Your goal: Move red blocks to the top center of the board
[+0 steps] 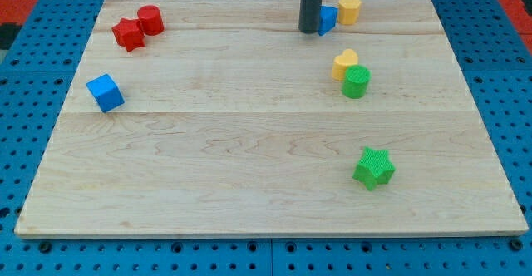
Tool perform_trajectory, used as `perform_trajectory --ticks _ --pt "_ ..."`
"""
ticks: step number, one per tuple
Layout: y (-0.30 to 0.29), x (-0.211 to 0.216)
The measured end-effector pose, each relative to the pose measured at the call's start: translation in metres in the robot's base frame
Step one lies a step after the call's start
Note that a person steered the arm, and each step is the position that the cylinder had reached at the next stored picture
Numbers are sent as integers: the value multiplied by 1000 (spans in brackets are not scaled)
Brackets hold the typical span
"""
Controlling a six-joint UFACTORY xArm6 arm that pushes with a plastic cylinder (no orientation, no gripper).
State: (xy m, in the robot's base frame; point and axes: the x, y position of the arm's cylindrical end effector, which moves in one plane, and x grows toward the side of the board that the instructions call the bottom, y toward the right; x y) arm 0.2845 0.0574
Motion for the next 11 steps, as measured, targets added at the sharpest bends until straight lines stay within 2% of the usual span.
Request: perform_trajectory --ticks 1,2,3,5,6,8,9,11 --pt "-91 40" --pt "-220 46" --pt "-292 31" --pt "-291 -2" --pt "-298 -3" --pt "-345 -15" --pt "-321 -36" --pt "-237 -37"
